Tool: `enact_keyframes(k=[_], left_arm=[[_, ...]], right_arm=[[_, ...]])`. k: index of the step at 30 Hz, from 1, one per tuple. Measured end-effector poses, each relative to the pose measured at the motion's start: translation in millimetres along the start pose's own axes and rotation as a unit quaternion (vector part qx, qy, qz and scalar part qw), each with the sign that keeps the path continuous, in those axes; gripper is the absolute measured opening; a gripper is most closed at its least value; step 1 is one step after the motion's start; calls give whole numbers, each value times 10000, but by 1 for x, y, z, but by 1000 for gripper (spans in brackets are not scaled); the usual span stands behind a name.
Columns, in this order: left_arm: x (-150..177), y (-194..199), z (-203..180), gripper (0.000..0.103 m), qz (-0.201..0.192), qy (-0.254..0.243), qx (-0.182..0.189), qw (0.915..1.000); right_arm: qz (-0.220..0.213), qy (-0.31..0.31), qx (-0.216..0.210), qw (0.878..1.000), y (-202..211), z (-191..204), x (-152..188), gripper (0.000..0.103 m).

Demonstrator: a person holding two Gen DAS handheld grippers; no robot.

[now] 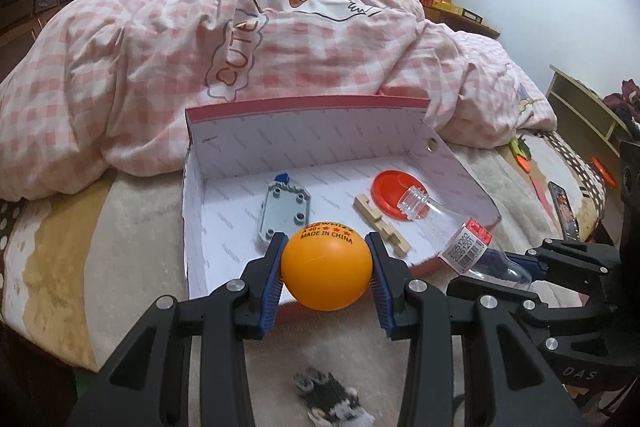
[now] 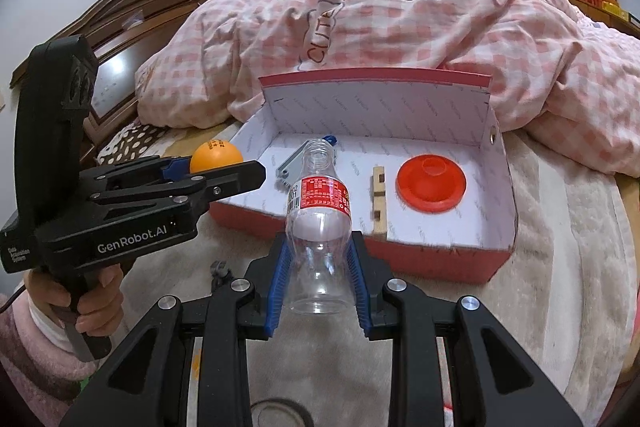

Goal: Organize objects
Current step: 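Carry the orange ball and clear bottle over the red box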

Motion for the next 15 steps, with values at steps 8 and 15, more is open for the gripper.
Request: enact_keyframes(k=[8, 15], left_arm=[[-12, -16, 8, 39, 26, 194, -34, 9998], [-18, -41, 18, 39, 150, 269, -224, 9993]], right_arm=[[-11, -96, 64, 9999, -18, -9, -19, 30], [63, -157, 164, 9997, -40, -17, -29, 30]])
Point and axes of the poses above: each gripper's, at about its wrist camera, not at the fingertips, and y roughly against the way its jaws point, z to its left, x to its underside, the point moved 3 cm from there along -y, roughly the way its jaws point, and after that the axes turned 5 degrees about y, right-handed, at the moved point
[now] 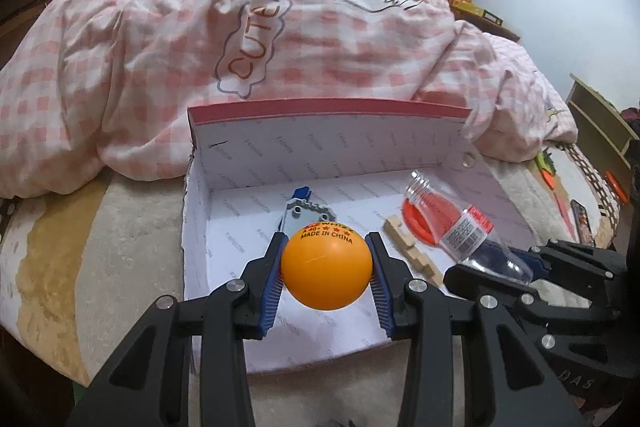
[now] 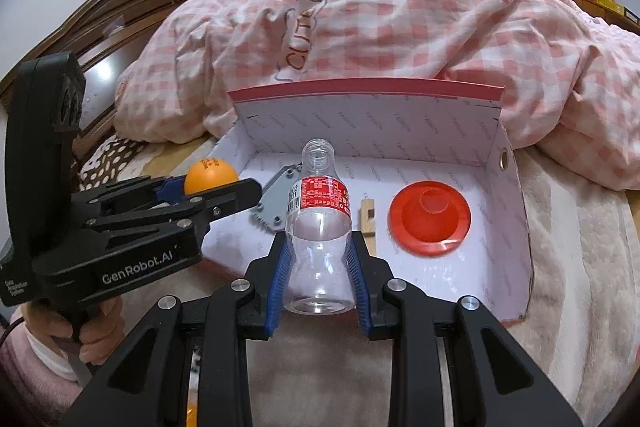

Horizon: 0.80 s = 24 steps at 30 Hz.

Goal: Organize objects
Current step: 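Carry the orange ball and clear bottle over the red box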

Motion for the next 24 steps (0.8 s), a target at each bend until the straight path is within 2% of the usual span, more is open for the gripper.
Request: enact_keyframes(k=[10, 17, 24], left_arm=[[-1, -28, 11, 39, 205, 70, -220, 9995], [-1, -42, 13, 39, 271, -1, -349, 9990], [-1, -57, 12, 39, 394, -65, -405, 9984]], right_arm=[[167, -164, 327, 9992, -35, -26, -16, 30], [393, -185, 436, 9981, -60, -34, -11, 30], [457, -175, 487, 9976, -69, -37, -7, 30]])
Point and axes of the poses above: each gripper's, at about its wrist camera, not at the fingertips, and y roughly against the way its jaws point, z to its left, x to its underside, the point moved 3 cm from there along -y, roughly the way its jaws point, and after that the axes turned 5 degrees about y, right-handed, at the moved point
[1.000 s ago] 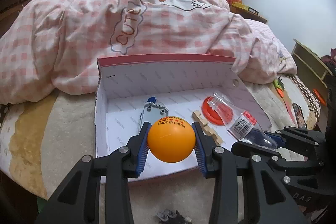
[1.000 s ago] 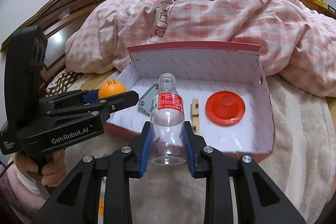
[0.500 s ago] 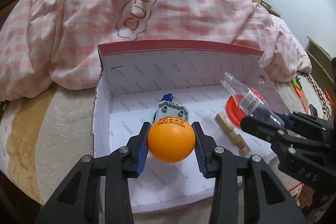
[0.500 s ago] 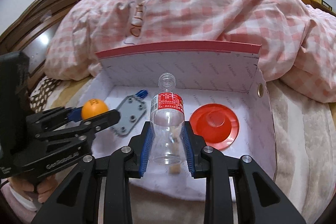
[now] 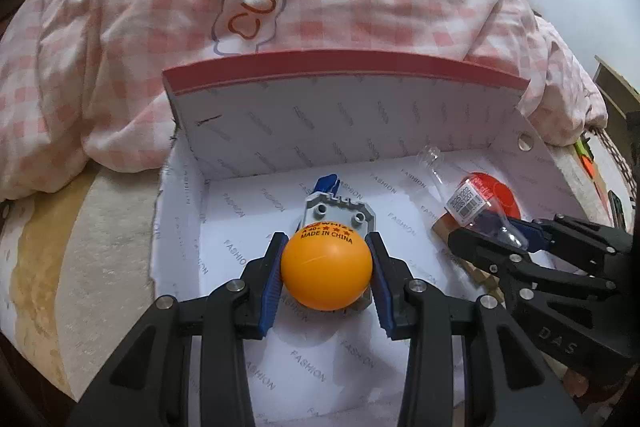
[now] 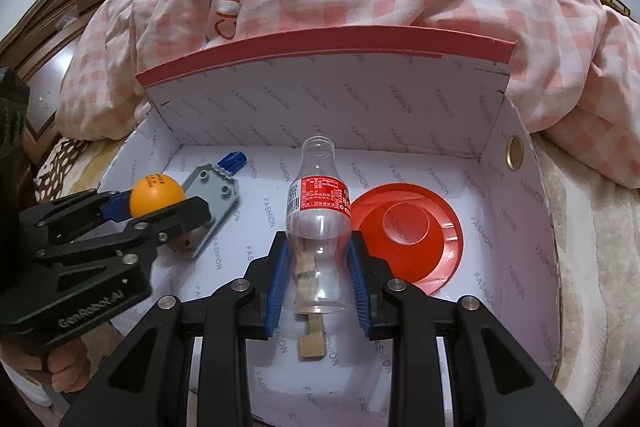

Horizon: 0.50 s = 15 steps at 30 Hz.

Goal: Organize objects
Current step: 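Carry the orange ball and clear bottle over the red box, then open both grippers to drop the ball and bottle into the box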

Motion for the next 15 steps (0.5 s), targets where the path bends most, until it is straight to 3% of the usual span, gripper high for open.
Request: enact_keyframes(k=[15], left_arm=[[1, -6, -8, 41, 89, -118, -12, 9999]], right_arm=[[-59, -7, 79, 10000, 0, 11, 4, 30]])
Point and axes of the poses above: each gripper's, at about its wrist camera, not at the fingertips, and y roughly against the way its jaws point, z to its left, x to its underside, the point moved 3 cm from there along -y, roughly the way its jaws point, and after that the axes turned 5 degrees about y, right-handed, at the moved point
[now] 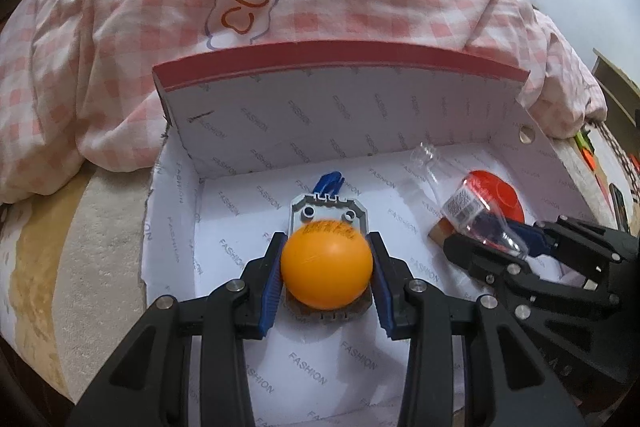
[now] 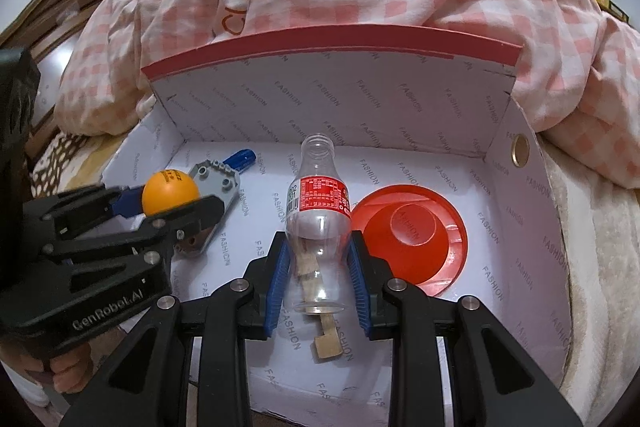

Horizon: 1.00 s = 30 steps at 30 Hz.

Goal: Organize objects
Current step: 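Open both grippers to drop the ball and bottle into the box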

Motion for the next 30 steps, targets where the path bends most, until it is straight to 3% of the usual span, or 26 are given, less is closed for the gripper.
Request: enact_keyframes(k=[3, 9, 18, 24, 27, 30], left_arm=[[3, -3, -7, 45, 45, -148, -107, 9998], [4, -3, -6, 45, 30, -100, -112, 9999], [8, -3, 0, 45, 77, -92, -325, 9994], [7, 3, 2, 47, 185, 278, 84, 9994], [9, 10, 5, 48, 247, 613, 280, 9974], [10, 19, 3, 49, 222, 627, 300, 9973]], right_arm=[[-38, -8, -61, 10000, 0, 1, 1, 34], [-53, 70, 80, 9999, 0, 9, 3, 36], [35, 90, -118, 9999, 4, 23, 9, 41], [158, 3, -303, 9994, 7, 19, 6, 41], [6, 132, -258, 9996, 17, 19, 6, 42], [-139, 259, -273, 9992, 28, 22, 6, 47]])
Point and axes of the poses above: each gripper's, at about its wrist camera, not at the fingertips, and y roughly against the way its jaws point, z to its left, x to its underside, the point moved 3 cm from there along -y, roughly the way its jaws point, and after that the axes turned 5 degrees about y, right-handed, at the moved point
